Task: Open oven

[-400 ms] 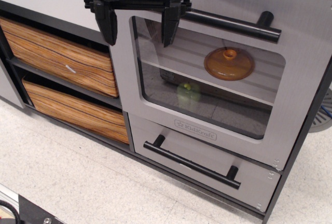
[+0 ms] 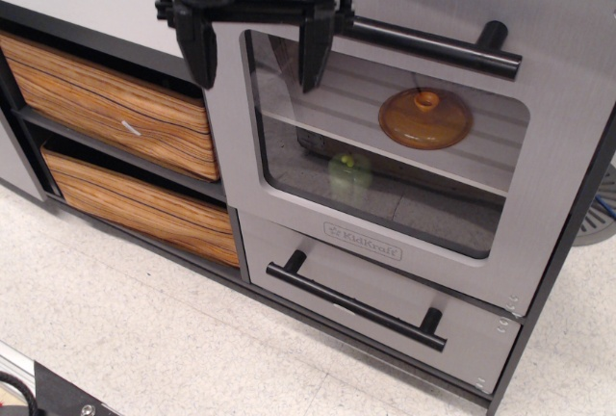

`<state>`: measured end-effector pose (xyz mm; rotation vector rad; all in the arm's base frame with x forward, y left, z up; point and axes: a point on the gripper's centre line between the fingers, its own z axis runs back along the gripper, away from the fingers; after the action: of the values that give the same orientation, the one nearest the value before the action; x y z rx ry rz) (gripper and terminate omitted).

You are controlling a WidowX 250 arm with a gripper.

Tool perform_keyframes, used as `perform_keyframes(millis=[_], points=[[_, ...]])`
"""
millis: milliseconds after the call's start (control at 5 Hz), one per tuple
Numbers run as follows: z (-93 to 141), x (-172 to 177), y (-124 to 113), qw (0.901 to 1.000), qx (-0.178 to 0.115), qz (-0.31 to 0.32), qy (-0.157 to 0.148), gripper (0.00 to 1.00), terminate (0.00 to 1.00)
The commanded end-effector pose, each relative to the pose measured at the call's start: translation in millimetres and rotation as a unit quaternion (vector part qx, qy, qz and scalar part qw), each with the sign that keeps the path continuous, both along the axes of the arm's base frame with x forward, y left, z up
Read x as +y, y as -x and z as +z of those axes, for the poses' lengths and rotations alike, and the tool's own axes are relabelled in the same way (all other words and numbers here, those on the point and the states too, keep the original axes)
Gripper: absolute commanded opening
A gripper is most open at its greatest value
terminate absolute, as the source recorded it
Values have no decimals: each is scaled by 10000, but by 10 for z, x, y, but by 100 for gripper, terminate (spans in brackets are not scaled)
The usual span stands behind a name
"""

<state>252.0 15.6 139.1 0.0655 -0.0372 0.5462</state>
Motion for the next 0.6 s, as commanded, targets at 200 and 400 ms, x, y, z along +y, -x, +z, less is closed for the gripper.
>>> perform_keyframes(millis=[200,400], points=[[197,84,-466,9392,-1872,2764,805,100,0],[165,73,-553,9185,-2158,3124,1103,100,0]])
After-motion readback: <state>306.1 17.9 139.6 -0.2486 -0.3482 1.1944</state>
